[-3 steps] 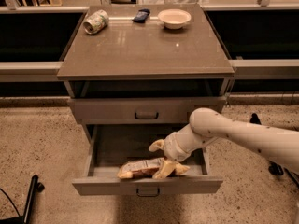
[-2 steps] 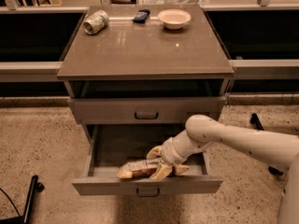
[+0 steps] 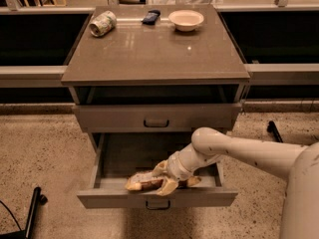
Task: Pick brown chip bag from middle drawer and place on counter
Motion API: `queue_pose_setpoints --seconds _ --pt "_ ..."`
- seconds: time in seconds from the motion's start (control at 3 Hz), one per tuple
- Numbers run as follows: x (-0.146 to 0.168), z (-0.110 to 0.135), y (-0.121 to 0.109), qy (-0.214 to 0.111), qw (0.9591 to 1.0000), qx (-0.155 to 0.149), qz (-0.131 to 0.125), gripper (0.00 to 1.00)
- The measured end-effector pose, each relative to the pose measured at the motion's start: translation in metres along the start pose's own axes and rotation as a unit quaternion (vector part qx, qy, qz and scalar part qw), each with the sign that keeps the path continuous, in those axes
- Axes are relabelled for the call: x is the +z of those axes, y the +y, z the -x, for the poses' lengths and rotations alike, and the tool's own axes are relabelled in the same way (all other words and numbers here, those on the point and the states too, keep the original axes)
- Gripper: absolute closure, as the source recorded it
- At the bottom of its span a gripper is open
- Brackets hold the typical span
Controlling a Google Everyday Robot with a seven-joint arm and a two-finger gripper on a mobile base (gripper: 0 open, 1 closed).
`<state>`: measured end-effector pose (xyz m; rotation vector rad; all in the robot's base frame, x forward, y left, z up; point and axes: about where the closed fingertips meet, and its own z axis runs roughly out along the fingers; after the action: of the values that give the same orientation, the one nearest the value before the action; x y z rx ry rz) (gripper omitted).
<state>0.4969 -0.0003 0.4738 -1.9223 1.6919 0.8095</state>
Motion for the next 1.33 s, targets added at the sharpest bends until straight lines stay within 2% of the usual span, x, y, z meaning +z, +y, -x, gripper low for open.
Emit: queue_pose_setpoints --seconds 0.67,1.0,1.33 --pt "0.014 0.007 -0.005 -0.014 0.9998 -0.009 0.008 0.87" --pt "0.016 0.009 -0.006 -0.030 0.9994 -0.011 0.012 1.00" --pt "-0.011 0.021 -0.010 -0.095 0.9954 -0.014 0.000 1.00"
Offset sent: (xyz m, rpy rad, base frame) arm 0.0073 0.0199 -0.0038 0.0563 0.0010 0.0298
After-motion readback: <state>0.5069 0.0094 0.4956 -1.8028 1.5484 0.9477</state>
